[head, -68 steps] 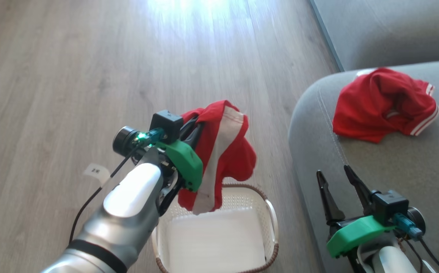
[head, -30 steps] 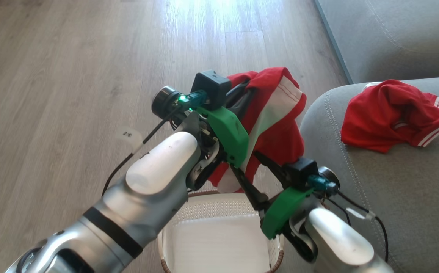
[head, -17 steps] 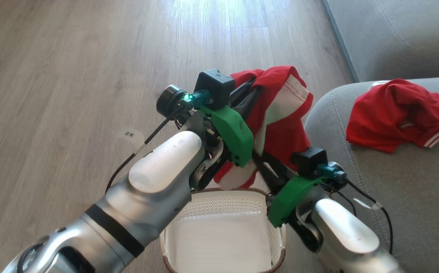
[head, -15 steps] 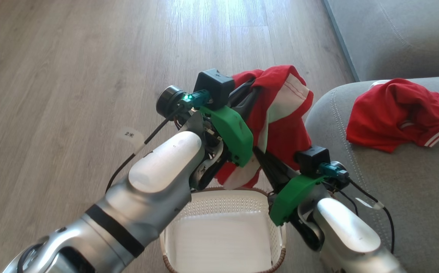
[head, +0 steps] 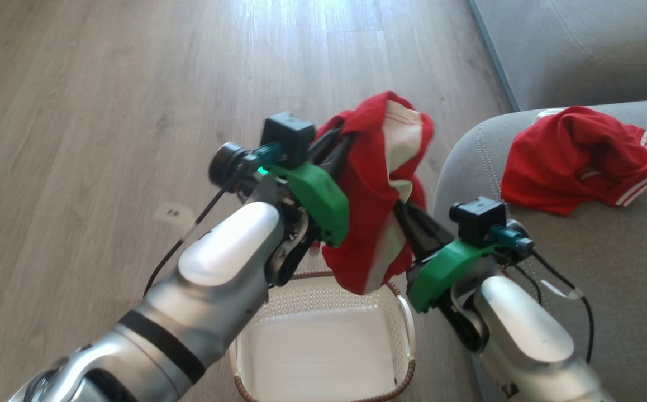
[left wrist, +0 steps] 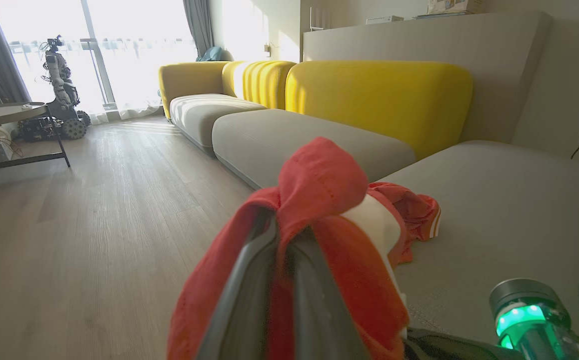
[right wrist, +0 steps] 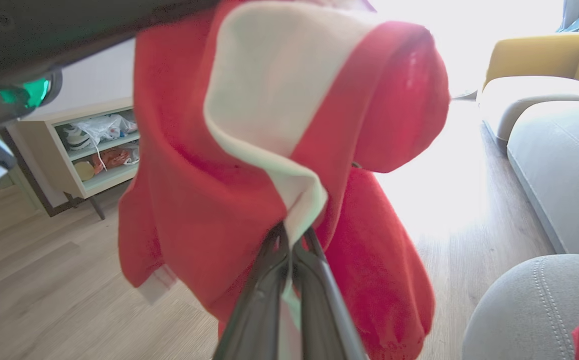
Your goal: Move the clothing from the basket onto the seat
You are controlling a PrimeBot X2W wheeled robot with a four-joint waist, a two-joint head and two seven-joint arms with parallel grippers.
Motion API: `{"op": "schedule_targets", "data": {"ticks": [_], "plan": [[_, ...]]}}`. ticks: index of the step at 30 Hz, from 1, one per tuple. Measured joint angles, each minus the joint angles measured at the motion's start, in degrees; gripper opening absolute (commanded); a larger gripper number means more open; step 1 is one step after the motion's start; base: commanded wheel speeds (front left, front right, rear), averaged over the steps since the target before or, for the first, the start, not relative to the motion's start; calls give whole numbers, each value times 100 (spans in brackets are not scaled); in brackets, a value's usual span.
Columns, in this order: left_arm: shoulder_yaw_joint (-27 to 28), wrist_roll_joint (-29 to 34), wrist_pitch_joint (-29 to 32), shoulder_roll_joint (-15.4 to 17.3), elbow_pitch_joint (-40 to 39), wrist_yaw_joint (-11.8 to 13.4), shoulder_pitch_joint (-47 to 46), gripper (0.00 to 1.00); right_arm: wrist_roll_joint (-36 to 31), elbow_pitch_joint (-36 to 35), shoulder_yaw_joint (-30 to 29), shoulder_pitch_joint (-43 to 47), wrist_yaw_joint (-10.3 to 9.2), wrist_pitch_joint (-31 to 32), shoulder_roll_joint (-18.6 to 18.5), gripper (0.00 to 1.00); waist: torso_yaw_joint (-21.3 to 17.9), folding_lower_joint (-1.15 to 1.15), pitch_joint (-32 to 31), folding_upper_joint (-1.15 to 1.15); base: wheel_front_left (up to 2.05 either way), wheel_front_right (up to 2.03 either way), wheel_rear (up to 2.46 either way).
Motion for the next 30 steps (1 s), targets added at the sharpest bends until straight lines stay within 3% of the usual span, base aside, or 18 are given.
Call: {"op": "schedule_targets", "data": {"ticks": [17,30], "plan": [[89,-145,-686,301,627,-113,691,100,-1101,-632,-1316,-190,0,0,-111,0,-610,0,35,0,0,0,0],[-82,-75,-887,303,282,-38,1201,100,-1243,-1168,-1534,-190,0,110,-557,0,-1464,0,49,0,0,0,0]]}}
